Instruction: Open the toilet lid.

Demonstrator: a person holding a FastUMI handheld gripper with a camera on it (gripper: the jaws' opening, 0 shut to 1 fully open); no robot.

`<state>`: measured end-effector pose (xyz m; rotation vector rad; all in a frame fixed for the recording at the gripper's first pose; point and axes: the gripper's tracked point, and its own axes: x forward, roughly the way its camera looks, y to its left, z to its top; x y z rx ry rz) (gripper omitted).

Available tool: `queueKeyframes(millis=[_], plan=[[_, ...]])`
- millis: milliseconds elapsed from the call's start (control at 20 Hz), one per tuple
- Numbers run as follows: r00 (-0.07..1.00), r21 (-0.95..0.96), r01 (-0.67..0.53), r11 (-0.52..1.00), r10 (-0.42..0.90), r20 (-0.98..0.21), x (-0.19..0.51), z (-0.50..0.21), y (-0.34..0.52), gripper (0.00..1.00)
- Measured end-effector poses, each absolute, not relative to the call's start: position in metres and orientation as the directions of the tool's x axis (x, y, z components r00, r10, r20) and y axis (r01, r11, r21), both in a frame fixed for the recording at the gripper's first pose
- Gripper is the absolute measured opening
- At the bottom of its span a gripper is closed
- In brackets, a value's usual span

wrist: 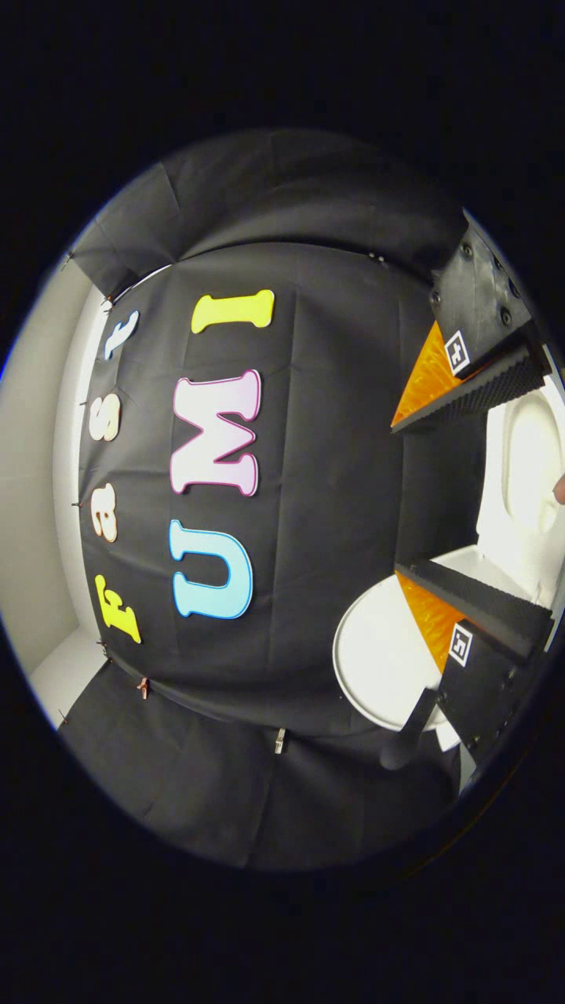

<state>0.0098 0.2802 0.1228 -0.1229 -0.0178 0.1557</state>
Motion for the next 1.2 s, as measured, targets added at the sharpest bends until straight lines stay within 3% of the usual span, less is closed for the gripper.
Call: queueKeyframes(millis=[500, 750, 1000, 1200], plan=[[0.995, -0.153, -0.098, 0.983, 0.092, -0.046, 0.034, 0.051, 0.171, 0.98], [0.999, -0.067, -0.053, 0.996, 0.052, -0.016, 0.043, 0.037, 0.133, 0.98], [0.998, -0.100, 0.022, 0.995, -0.016, 0.054, 0.044, 0.033, 0.094, 0.98], [0.999, -0.093, 0.002, 0.996, 0.003, 0.047, 0.047, 0.020, 0.092, 0.99]])
